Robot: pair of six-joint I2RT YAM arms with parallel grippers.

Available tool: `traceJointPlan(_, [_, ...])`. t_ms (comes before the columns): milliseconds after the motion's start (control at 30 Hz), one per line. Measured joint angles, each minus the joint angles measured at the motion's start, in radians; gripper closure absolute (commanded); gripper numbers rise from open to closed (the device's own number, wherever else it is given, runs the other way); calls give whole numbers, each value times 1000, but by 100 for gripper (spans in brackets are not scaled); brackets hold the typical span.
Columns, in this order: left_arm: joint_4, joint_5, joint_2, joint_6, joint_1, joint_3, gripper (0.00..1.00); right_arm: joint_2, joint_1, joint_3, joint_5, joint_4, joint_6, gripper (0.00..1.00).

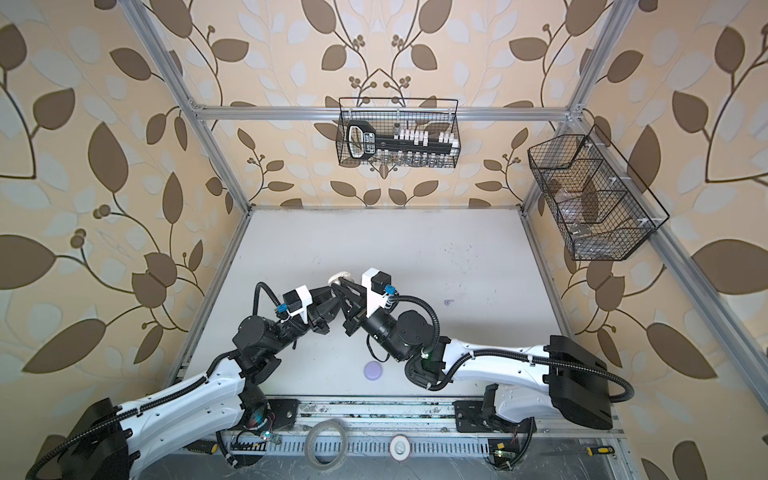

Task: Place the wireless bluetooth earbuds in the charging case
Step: 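Lower the earbud into the empty slot of the case with the right gripper, then open the right gripper and withdraw it from the case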

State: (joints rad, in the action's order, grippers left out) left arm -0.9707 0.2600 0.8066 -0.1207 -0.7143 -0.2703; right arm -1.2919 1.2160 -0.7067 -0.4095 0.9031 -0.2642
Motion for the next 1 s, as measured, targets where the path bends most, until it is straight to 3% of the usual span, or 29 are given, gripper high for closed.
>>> traceJointPlan(467, [10, 1, -11, -10, 2, 0, 100, 42, 18, 13, -11, -56, 24, 59])
traceJointPlan(700, [5, 12, -11, -41, 0, 0, 100, 184, 20, 13, -14, -222, 54, 65])
traceJointPlan(867, [150, 133, -14, -176, 0, -16, 100, 315, 7, -29, -33, -398, 53, 66])
traceJointPlan(1000, [333, 250, -42, -330, 0, -34, 100, 391, -176, -81, 34, -599, -4, 66])
